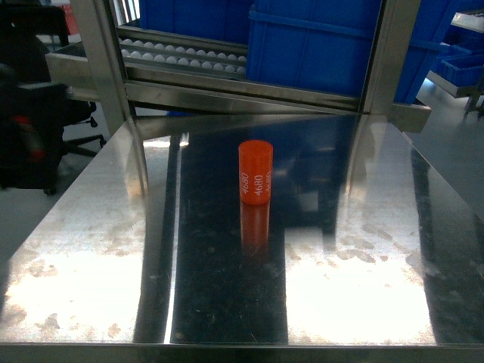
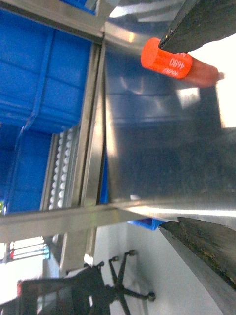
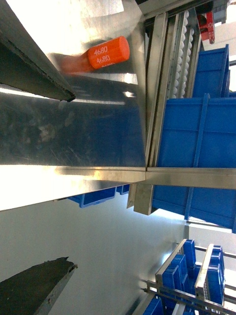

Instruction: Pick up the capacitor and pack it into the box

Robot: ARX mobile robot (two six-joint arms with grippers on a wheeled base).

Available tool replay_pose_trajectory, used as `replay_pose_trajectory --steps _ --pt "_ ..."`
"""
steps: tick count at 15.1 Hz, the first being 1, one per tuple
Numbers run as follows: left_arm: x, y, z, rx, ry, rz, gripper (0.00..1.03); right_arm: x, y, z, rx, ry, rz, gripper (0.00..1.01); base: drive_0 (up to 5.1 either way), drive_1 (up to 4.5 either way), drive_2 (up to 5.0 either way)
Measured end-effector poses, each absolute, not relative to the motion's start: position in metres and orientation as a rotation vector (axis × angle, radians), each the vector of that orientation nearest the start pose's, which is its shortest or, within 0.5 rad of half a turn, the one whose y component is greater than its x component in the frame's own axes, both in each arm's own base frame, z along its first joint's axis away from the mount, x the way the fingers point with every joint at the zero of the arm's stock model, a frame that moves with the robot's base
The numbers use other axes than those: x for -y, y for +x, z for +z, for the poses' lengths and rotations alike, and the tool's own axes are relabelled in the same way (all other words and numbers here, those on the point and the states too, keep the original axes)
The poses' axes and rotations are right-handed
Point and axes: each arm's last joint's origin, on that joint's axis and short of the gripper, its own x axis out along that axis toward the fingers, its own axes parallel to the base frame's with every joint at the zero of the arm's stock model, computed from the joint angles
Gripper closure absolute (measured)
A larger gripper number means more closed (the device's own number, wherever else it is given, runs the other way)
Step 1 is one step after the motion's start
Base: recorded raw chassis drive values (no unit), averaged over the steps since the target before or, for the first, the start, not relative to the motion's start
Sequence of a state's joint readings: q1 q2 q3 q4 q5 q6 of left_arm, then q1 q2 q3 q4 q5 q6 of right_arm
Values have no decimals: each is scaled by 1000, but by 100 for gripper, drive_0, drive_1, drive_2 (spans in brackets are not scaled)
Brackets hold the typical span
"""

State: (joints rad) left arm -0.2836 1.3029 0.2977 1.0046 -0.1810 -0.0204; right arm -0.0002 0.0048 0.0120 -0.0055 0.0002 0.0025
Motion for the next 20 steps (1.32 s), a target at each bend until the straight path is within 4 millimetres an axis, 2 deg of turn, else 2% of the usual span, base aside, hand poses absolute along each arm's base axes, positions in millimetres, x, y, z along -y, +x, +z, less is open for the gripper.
replay_pose_trajectory --steps 1,4,6,9,16,20 --pt "76 243 172 -57 -3 -149 5 0 97 167 2 2 0 3 0 0 0" --pt "111 291 140 -177 36 -238 5 0 97 167 2 2 0 3 0 0 0" --pt "130 311 128 -209 52 -271 5 0 97 167 2 2 0 3 0 0 0" --pt "157 329 124 -224 59 -335 5 0 97 167 2 2 0 3 0 0 0" --pt "185 372 97 -292 40 -346 5 0 97 167 2 2 0 3 0 0 0" --pt "200 408 66 -329 24 -321 5 0 97 167 2 2 0 3 0 0 0"
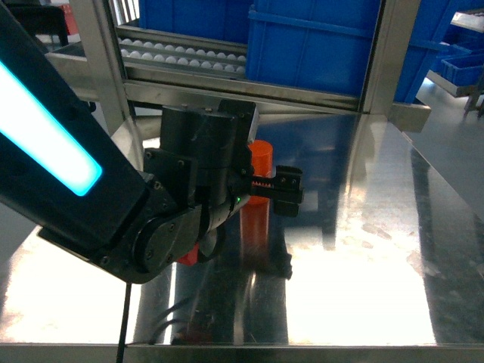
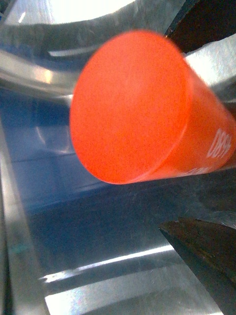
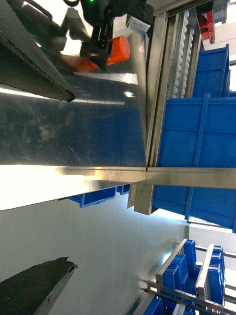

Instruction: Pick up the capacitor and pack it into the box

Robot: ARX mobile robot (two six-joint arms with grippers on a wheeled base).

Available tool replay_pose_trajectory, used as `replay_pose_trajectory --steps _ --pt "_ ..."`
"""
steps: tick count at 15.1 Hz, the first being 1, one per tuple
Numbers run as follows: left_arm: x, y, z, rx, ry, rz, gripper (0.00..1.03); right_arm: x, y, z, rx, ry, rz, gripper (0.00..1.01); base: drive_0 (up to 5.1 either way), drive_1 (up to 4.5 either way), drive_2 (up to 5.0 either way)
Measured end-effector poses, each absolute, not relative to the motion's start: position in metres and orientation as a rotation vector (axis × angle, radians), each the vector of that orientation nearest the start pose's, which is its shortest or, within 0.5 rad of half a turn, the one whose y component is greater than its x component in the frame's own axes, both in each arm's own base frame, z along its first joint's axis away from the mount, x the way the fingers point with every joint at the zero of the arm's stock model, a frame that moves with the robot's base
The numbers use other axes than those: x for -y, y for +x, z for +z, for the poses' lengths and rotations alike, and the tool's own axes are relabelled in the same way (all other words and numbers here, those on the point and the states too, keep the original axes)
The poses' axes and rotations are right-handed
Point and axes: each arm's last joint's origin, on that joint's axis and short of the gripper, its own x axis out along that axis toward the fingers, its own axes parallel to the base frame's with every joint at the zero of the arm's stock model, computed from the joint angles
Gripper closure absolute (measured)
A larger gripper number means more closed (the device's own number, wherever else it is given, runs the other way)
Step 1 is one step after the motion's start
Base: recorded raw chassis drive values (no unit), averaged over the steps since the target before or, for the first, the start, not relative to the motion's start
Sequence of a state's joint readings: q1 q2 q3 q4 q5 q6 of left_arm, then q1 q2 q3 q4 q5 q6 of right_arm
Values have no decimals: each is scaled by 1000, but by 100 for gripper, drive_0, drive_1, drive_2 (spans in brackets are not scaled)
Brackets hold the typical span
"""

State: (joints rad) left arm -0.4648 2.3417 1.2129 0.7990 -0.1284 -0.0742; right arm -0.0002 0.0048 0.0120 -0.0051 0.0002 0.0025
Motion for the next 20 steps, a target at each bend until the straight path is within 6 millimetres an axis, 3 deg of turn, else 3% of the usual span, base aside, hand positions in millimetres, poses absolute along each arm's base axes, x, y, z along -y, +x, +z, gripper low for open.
replay_pose_trajectory --steps 2,6,8,9,11,12,15,17,20 --pt "207 421 56 -348 26 -312 6 0 97 167 2 2 0 3 0 0 0" --pt "212 426 59 -343 5 -304 51 0 97 167 2 2 0 3 0 0 0" --pt "203 415 66 -345 -1 -298 58 0 97 167 2 2 0 3 0 0 0" --pt "178 392 110 -263 -49 -273 58 0 97 167 2 2 0 3 0 0 0" --pt "147 365 154 -134 -72 -218 58 0 97 167 2 2 -1 3 0 0 0" --pt "135 352 166 -90 -64 -195 58 0 97 167 2 2 -1 3 0 0 0" --pt "95 290 184 8 9 -132 58 0 97 167 2 2 0 3 0 0 0" --pt "73 246 188 -7 29 -122 58 0 97 167 2 2 -1 3 0 0 0" --pt "47 195 192 -20 10 -105 58 0 97 167 2 2 0 3 0 0 0"
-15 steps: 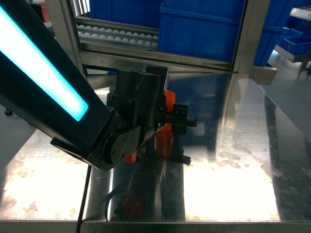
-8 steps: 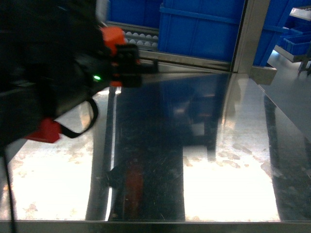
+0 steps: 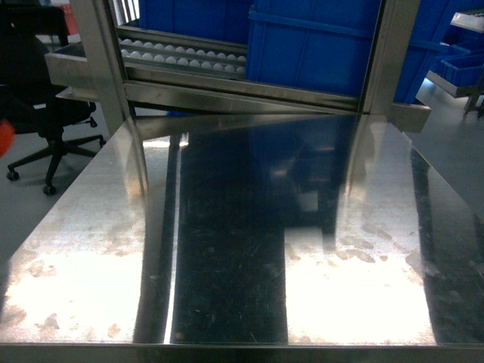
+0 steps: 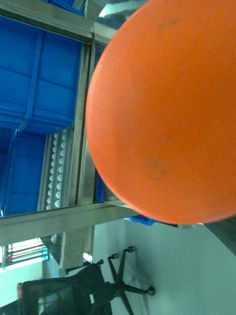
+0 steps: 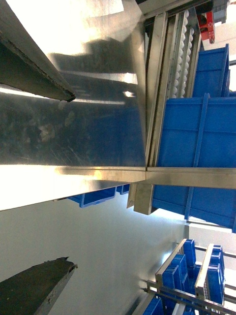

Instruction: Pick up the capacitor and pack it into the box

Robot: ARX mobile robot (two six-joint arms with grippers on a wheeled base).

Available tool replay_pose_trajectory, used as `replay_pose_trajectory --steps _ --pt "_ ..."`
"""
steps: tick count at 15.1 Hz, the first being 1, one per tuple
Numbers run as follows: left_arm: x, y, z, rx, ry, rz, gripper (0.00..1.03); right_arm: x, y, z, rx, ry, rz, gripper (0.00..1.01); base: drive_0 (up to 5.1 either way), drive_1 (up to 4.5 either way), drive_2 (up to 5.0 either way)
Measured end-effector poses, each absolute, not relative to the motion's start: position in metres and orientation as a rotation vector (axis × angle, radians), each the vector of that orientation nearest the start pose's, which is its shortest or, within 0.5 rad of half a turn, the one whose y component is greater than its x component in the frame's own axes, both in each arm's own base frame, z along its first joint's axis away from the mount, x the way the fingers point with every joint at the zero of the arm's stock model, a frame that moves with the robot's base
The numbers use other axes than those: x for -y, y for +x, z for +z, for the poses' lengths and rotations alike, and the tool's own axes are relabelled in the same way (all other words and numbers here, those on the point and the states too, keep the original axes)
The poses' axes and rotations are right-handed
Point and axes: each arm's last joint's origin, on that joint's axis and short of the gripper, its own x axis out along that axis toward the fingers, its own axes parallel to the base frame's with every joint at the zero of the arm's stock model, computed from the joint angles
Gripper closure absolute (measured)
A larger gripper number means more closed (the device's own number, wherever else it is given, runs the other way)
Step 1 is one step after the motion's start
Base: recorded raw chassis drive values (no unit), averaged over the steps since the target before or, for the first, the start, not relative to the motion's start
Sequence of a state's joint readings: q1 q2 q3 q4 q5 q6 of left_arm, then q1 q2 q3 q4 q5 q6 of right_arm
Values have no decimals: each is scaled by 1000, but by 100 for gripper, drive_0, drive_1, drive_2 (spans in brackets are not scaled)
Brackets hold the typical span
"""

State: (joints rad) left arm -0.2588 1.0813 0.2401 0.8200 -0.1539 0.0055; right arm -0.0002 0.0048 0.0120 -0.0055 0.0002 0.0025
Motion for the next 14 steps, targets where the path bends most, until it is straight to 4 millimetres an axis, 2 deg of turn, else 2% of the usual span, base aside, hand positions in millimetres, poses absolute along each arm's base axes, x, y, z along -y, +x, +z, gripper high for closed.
replay_pose_trajectory --steps 2,3,6,8,10,14 --pt "38 170 194 -25 -15 -120 58 0 97 167 2 2 0 3 0 0 0" --pt "37 166 200 16 -25 -131 58 0 97 167 2 2 0 3 0 0 0" --pt "38 165 203 25 -31 -132 58 0 97 167 2 2 0 3 0 0 0" --pt "36 164 197 -30 -12 -61 58 0 97 167 2 2 -1 3 0 0 0" --pt "25 154 193 -9 -16 7 58 0 97 167 2 2 0 3 0 0 0" --pt "13 138 179 -20 -15 4 58 0 97 167 2 2 0 3 0 0 0"
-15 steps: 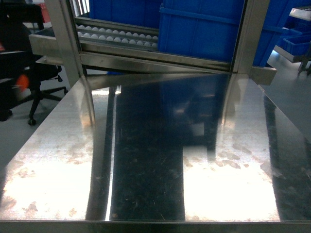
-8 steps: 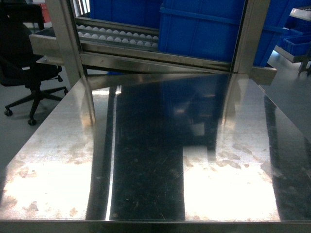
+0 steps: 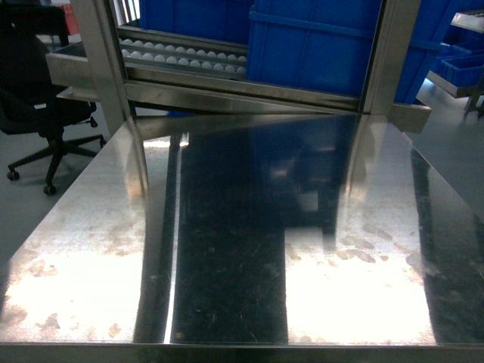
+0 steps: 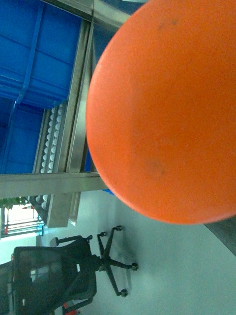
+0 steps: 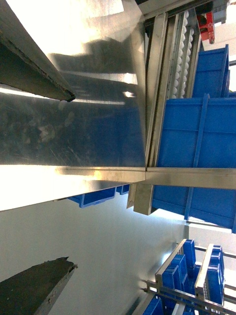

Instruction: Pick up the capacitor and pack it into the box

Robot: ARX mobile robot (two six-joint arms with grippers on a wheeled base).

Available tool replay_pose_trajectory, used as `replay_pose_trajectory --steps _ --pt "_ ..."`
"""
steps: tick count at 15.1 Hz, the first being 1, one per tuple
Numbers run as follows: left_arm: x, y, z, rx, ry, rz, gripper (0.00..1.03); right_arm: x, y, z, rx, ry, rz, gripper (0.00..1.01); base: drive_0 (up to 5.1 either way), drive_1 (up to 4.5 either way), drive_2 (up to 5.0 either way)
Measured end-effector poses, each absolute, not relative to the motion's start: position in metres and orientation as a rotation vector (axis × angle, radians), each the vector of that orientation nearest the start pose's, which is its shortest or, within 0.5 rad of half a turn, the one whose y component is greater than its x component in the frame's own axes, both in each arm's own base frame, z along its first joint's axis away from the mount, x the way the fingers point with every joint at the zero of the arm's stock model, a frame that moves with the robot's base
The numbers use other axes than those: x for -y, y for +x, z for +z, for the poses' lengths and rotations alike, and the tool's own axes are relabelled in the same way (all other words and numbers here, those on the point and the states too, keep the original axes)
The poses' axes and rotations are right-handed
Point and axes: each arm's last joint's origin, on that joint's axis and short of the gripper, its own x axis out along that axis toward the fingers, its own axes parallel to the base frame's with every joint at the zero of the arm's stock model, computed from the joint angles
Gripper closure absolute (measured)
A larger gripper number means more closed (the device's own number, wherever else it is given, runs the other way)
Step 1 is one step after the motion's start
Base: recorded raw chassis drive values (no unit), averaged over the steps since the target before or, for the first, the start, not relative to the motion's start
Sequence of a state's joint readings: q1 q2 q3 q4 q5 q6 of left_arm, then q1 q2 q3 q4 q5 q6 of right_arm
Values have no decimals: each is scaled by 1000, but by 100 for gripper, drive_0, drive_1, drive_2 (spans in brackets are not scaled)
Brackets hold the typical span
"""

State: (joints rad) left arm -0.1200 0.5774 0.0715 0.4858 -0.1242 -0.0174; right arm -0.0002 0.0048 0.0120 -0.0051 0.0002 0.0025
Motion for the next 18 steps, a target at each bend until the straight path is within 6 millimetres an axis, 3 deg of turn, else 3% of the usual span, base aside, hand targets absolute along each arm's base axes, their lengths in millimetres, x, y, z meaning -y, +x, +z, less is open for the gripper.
replay_pose_trajectory --steps 2,18 --pt "0 130 176 -12 -15 2 58 0 97 167 2 3 -1 3 0 0 0" --pt "0 98 166 -8 -14 -1 58 0 97 167 2 2 -1 3 0 0 0"
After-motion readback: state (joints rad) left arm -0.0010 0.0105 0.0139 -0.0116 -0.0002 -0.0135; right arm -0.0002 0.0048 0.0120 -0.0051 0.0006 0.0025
